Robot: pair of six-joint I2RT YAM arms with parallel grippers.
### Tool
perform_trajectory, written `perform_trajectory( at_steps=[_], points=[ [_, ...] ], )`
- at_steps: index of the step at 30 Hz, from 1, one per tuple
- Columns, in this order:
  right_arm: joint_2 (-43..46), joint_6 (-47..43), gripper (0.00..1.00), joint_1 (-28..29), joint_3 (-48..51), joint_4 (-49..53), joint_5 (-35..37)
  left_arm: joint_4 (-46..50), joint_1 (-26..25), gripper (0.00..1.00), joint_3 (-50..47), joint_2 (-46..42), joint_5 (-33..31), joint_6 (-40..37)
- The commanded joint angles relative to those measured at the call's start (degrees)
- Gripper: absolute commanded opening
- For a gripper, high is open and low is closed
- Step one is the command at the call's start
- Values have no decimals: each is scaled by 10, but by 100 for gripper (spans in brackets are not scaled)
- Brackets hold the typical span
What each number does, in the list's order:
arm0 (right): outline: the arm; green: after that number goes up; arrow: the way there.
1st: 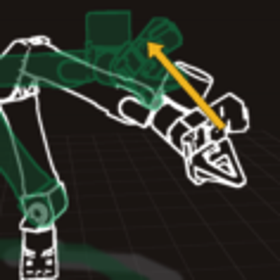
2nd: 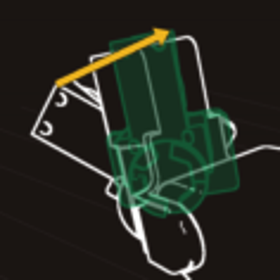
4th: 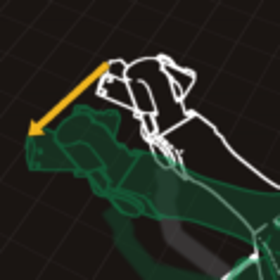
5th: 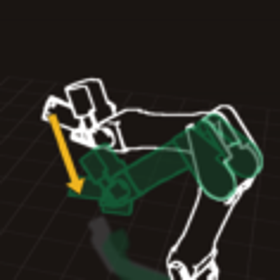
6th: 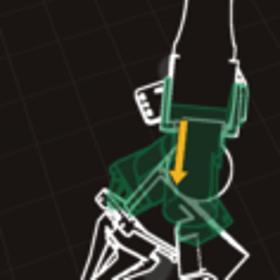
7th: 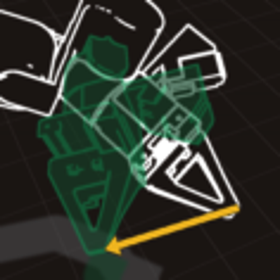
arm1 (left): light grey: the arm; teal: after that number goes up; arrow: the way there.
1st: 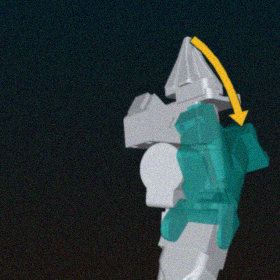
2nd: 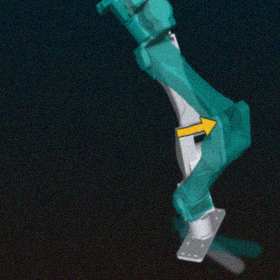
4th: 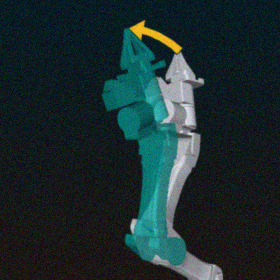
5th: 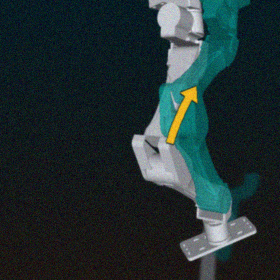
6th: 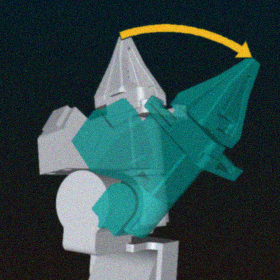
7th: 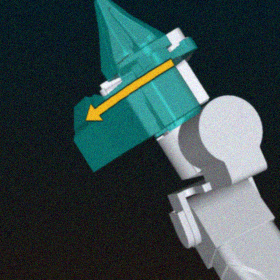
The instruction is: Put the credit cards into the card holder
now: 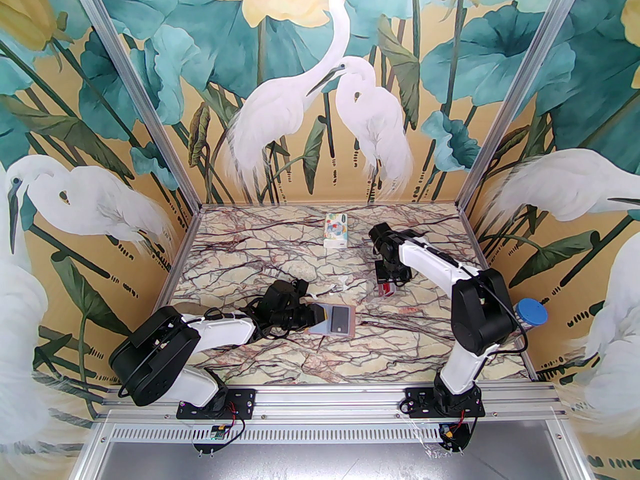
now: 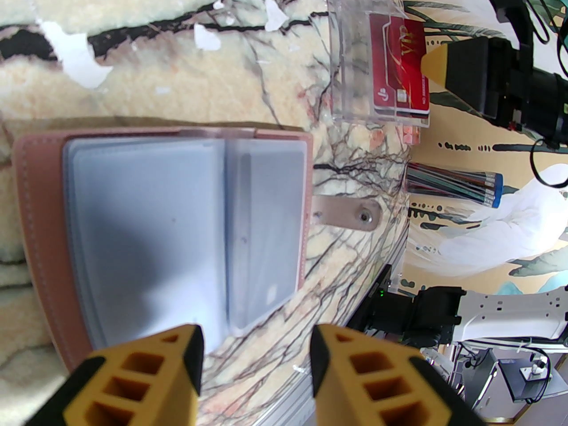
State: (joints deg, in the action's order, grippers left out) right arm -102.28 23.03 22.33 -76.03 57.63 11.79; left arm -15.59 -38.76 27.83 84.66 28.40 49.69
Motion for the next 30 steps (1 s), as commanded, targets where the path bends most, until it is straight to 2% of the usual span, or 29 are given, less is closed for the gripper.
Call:
perform_trajectory(
  at_steps=[1, 30],
  points=[
    [-14, -9, 50, -5, 9, -9, -5, 0, 5, 45, -7, 2, -6, -12],
    [7, -15, 45, -21, -8, 27, 30, -4, 6, 45, -6, 12, -1, -13]
  ],
)
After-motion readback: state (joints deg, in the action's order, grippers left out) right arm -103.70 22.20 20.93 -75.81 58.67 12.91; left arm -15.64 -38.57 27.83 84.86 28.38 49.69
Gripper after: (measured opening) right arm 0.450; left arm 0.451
